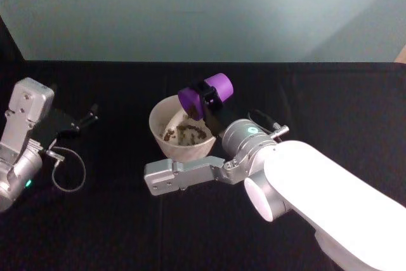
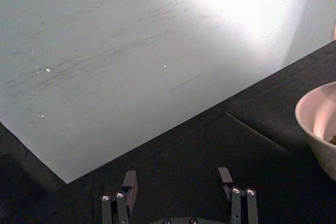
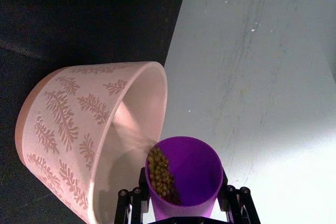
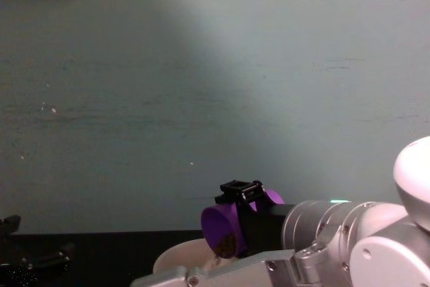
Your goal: Pick up the cup and pour the mung beans from the cup into the bowl.
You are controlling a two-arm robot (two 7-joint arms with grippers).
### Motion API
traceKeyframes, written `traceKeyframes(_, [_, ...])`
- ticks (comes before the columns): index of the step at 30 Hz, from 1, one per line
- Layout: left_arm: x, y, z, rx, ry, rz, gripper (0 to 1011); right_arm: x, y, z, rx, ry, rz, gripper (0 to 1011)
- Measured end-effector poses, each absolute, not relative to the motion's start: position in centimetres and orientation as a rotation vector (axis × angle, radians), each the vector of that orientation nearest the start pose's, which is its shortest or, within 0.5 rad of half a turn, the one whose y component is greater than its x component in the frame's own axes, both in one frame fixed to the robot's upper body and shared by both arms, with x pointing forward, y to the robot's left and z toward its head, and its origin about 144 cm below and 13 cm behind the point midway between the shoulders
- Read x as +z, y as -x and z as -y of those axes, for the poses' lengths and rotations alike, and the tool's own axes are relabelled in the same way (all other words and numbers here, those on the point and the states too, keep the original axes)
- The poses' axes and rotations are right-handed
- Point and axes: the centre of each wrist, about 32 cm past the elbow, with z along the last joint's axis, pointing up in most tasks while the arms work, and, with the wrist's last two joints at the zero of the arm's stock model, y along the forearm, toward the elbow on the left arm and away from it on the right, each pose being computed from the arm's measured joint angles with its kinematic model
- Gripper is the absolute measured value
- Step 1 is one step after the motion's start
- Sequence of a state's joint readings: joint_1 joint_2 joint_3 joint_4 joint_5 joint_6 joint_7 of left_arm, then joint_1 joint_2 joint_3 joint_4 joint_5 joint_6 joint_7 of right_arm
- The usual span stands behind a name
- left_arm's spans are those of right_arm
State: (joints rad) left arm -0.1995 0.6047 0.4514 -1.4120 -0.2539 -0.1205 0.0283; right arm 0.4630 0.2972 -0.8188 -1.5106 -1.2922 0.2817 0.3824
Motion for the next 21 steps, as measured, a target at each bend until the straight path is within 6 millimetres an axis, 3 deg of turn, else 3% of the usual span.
traceKeyframes(21, [113.98, -48.86, -30.97, 1.248, -0.304, 0.285, 1000, 120.69, -49.98, 9.38, -0.625, 1.170, 1.418, 726])
